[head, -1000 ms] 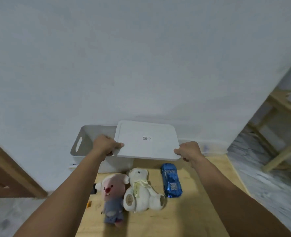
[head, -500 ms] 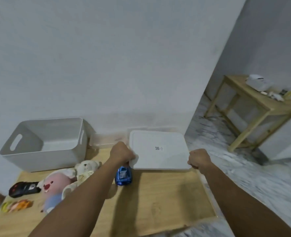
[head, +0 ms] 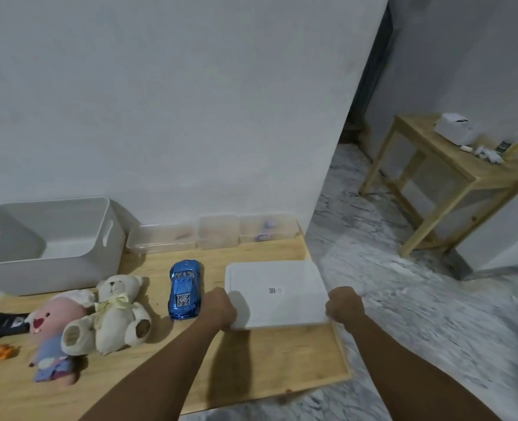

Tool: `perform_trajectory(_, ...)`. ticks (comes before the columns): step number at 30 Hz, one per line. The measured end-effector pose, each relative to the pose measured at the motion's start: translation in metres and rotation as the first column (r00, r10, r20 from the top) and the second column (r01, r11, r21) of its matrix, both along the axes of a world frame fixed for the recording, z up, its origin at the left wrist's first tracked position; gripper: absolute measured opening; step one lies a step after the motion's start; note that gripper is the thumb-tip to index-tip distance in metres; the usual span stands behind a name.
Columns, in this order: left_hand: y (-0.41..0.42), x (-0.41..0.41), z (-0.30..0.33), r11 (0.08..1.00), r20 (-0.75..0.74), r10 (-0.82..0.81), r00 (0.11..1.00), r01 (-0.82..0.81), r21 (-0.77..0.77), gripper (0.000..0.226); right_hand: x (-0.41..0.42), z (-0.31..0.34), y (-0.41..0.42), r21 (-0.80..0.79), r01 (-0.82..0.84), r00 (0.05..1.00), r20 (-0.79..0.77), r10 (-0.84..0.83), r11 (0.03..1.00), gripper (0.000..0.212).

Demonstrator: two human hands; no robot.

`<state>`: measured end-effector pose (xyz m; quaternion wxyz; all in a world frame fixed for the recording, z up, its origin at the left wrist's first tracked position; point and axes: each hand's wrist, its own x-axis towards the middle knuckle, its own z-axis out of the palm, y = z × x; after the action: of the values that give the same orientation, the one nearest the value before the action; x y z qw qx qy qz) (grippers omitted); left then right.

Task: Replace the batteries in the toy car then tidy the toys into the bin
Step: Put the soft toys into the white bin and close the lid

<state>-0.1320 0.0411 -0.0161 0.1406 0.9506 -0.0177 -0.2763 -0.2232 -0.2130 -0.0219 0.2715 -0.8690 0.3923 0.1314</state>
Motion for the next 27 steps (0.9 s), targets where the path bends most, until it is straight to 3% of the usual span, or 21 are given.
perform_trajectory(5,0.003,-0.003,-0.008,0.987,-0.091,0.077,0.993,-0.089,-0.135,0.04,0.002,0.002,0.005,0.056,-0.062,0.994,0.098,0.056,0.997,0.025)
perform_trajectory(10,0.006,-0.002,-0.004,0.972,-0.195,0.053,0.979,-0.095,-0.213,0.043,0.01,-0.002,0.007,0.118,0.035,0.995,0.093,-0.046,0.992,0.038)
perform_trajectory(14,0.013,0.003,0.001,0.969,-0.201,-0.001,0.98,-0.048,-0.24,0.043,0.015,0.007,0.017,0.1,0.09,0.993,0.062,-0.096,0.991,0.026)
perform_trajectory(22,0.04,0.031,0.037,0.936,-0.251,-0.118,0.961,0.023,-0.351,0.034,0.051,0.038,0.06,0.049,-0.026,0.993,0.119,0.02,0.998,0.025)
perform_trajectory(27,0.075,0.05,0.069,0.928,-0.322,-0.105,0.941,-0.024,-0.372,0.031,0.084,0.058,0.109,0.17,-0.141,0.989,0.078,0.13,0.975,0.035)
